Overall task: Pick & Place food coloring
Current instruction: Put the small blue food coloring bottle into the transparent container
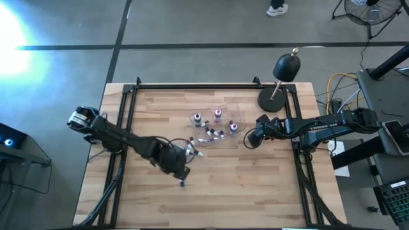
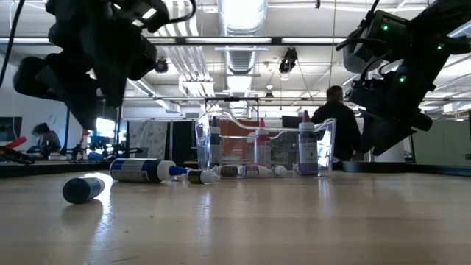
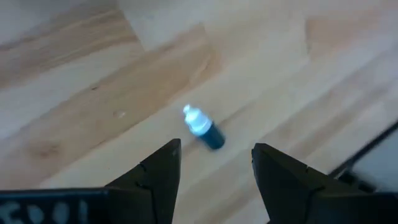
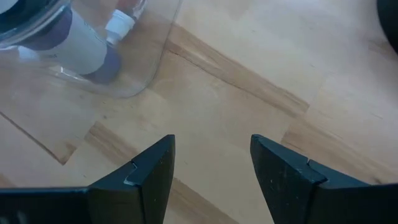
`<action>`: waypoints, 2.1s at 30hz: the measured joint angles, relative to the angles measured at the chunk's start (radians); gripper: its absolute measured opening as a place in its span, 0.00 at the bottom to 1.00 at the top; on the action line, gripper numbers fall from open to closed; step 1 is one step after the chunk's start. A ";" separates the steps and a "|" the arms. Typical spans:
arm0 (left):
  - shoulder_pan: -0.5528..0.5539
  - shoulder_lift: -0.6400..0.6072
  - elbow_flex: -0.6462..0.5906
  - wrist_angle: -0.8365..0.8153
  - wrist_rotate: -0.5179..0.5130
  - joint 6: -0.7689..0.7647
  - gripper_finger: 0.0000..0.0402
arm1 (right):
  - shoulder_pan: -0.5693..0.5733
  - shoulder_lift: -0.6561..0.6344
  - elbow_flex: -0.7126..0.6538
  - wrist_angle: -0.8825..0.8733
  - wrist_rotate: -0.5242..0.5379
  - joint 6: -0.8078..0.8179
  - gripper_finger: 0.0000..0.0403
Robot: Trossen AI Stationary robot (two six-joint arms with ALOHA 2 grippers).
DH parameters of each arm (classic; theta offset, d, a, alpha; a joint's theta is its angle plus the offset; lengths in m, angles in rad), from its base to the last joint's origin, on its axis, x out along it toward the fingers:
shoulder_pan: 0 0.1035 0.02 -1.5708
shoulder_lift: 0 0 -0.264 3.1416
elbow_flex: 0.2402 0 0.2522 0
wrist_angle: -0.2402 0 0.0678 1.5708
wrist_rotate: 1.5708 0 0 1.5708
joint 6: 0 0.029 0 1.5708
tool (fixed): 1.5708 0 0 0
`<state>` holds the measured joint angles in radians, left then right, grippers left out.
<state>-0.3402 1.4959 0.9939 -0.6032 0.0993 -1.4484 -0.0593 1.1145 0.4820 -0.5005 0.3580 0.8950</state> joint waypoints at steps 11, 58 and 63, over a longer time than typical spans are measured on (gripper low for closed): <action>-0.067 0.138 0.093 -0.017 -0.115 -0.367 0.40 | 0.000 0.000 0.000 0.007 0.062 -0.039 0.50; -0.063 0.396 0.294 -0.320 -0.095 -0.295 0.00 | 0.000 0.000 -0.001 0.013 0.062 -0.165 0.50; -0.056 0.380 0.295 -0.358 -0.087 -0.250 0.00 | 0.000 0.000 -0.001 0.013 0.062 -0.169 0.50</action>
<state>-0.3965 1.8759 1.2887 -0.9608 0.0121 -1.6981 -0.0597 1.1145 0.4812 -0.4877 0.4202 0.7260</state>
